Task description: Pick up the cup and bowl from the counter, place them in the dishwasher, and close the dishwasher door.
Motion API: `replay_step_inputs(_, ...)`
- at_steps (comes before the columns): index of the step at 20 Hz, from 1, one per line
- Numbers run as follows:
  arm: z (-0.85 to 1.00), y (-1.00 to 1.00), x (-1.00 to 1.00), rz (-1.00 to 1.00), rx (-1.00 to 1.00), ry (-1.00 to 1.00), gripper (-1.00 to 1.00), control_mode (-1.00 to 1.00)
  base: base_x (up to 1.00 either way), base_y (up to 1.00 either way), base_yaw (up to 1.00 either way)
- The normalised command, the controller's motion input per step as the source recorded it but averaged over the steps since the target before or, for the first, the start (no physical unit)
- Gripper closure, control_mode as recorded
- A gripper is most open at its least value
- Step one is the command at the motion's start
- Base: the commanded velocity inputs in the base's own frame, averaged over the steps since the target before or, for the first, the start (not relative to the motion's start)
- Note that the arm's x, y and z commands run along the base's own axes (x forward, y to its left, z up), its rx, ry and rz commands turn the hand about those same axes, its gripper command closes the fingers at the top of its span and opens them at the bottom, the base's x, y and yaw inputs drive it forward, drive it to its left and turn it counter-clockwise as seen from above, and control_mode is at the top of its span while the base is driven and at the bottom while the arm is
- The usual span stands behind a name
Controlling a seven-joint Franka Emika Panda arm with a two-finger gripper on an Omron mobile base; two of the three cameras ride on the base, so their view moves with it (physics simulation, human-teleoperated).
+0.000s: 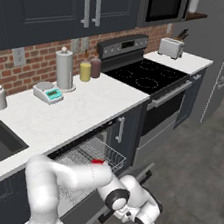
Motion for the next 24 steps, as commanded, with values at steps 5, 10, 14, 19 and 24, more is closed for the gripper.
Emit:
replay_step_inputs(5, 0.16, 0.68, 0.22, -0.08, 0.06, -0.12, -1.00, -1.00, 0.00, 0.00, 0.00)
replay_step_inputs(10, 0.54, 0.91, 0.20, -0.05, 0.07, -0.13, -1.00, -1.00, 0.00, 0.00, 0.00)
replay_step_inputs(14, 0.68, 1.00, 0.26, 0.00, 0.09, -0.10, -1.00, -1.00, 0.00, 0.00, 0.00)
replay_step_inputs(19, 0.66, 1.00, 0.44, 0.00, 0.07, -0.03, -1.00, -1.00, 0.00, 0.00, 0.00)
replay_step_inputs(24, 0.49, 1.00, 0.60, 0.00, 0.03, 0.00, -1.00, -1.00, 0.00, 0.00, 0.00)
